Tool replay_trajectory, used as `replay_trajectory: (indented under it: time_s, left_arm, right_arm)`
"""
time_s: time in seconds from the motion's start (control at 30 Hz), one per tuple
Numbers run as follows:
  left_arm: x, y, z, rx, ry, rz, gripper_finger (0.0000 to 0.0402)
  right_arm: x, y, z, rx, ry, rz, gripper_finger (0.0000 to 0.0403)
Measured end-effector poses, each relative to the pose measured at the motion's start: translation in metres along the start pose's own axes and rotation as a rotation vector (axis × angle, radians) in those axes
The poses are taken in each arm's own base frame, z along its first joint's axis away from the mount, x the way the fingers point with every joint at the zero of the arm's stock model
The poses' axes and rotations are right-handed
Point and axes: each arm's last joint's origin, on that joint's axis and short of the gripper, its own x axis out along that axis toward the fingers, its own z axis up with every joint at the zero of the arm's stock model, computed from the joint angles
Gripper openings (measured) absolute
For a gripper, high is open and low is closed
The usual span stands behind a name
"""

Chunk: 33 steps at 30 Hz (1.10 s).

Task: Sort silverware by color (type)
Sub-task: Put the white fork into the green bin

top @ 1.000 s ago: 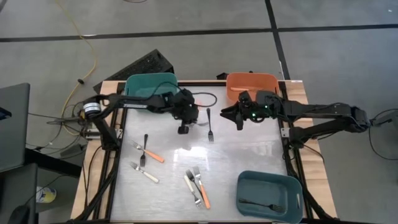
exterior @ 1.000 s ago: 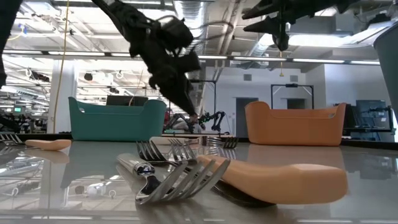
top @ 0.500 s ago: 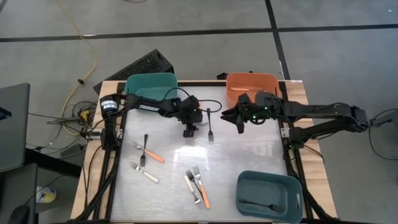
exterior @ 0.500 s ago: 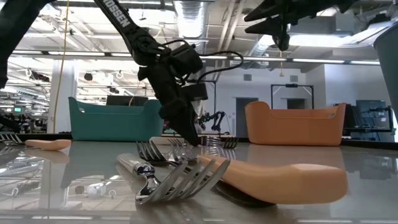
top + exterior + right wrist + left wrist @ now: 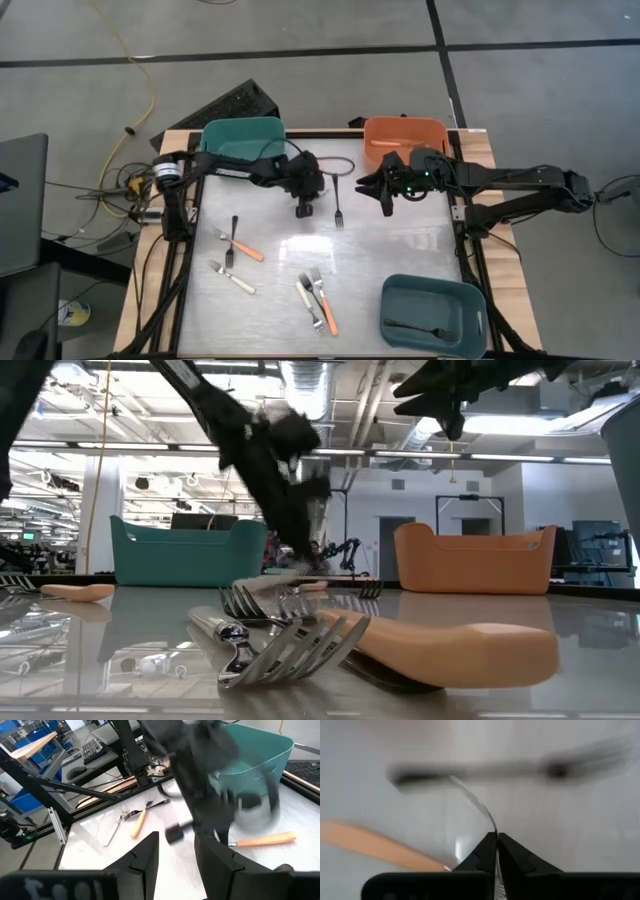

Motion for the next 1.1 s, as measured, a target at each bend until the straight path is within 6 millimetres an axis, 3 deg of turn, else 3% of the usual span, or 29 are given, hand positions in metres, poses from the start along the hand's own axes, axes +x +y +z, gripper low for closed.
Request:
replay_trajectory:
  time_s: [0.1, 0.23, 0.33, 0.5, 0.57, 0.73, 0.93, 1.1]
  left_arm:
    - [-0.042, 0.001, 0.024, 0.017, -0.131, 0.038, 0.0000]
    - [-0.100, 0.005, 0.040, 0.080, -0.223, 0.154, 0.0000]
    - [-0.139, 0.013, 0.036, 0.132, -0.180, 0.290, 0.0000]
    - [-0.173, 0.036, 0.016, 0.102, -0.084, 0.347, 0.0000]
    - [-0.177, 0.045, 0.008, 0.067, -0.078, 0.295, 0.0000]
    - [-0.163, 0.050, -0.008, -0.063, -0.109, 0.149, 0.0000]
    - [-0.151, 0.034, 0.003, -0.100, -0.256, 0.106, 0.0002]
    - [-0.130, 0.009, 0.017, -0.063, -0.373, 0.117, 0.0041]
  right_arm:
    - [0.000, -0.002, 0.001, -0.002, -0.004, -0.008, 0.0148]
    - [0.000, -0.005, 0.003, 0.012, -0.016, -0.020, 0.0148]
    - [-0.001, -0.007, 0.004, 0.043, -0.025, -0.027, 0.0148]
    - [-0.001, -0.007, 0.004, 0.090, -0.025, -0.027, 0.0148]
    - [-0.001, -0.006, 0.004, 0.106, -0.024, -0.024, 0.0148]
    - [0.002, -0.007, 0.000, 0.154, 0.006, -0.040, 0.0148]
    - [0.016, -0.014, -0.016, 0.221, 0.132, -0.103, 0.0148]
    - [0.027, -0.016, -0.020, 0.225, 0.149, -0.110, 0.0148]
